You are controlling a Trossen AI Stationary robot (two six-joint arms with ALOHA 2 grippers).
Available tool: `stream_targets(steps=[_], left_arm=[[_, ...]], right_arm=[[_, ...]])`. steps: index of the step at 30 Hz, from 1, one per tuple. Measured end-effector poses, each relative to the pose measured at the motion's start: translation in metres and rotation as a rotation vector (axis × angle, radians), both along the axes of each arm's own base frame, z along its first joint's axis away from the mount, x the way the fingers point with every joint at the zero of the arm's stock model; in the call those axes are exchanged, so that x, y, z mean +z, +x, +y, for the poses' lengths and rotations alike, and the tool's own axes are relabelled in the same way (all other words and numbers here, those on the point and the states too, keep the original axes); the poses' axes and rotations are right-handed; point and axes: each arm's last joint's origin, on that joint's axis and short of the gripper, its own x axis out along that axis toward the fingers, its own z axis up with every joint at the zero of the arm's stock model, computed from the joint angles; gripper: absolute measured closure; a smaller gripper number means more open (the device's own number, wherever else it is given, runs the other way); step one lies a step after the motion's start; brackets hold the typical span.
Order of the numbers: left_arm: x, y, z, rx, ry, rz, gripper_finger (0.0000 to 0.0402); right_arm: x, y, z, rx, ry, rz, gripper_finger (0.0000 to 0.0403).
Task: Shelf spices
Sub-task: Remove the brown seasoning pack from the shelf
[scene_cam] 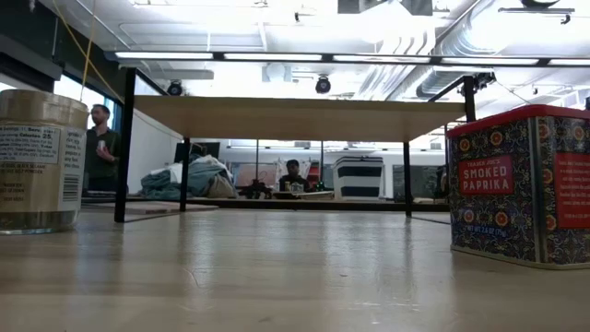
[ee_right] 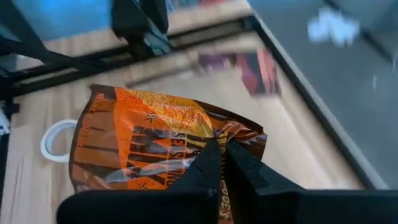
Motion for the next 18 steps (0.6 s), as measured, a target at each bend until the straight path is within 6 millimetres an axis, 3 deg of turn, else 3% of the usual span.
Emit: stream_targets(steps=[3,7,18], left_arm=[[0.018,-0.013,0.002,-0.026,-0.084,-0.146,0.0021],[0.024,-0.011,0.004,-0.054,-0.189,-0.217,0.0021],[-0.007,0.041,-0.002,-0.117,-0.384,-0.096,0.0021]], right_arm=[[0.015,-0.002,0.013,0.084,-0.061,-0.06,0.0401],[0.021,0.0,0.027,0.15,-0.084,-0.112,0.0402],[0.007,0.009,0.041,0.204,-0.116,-0.046,0.0403]])
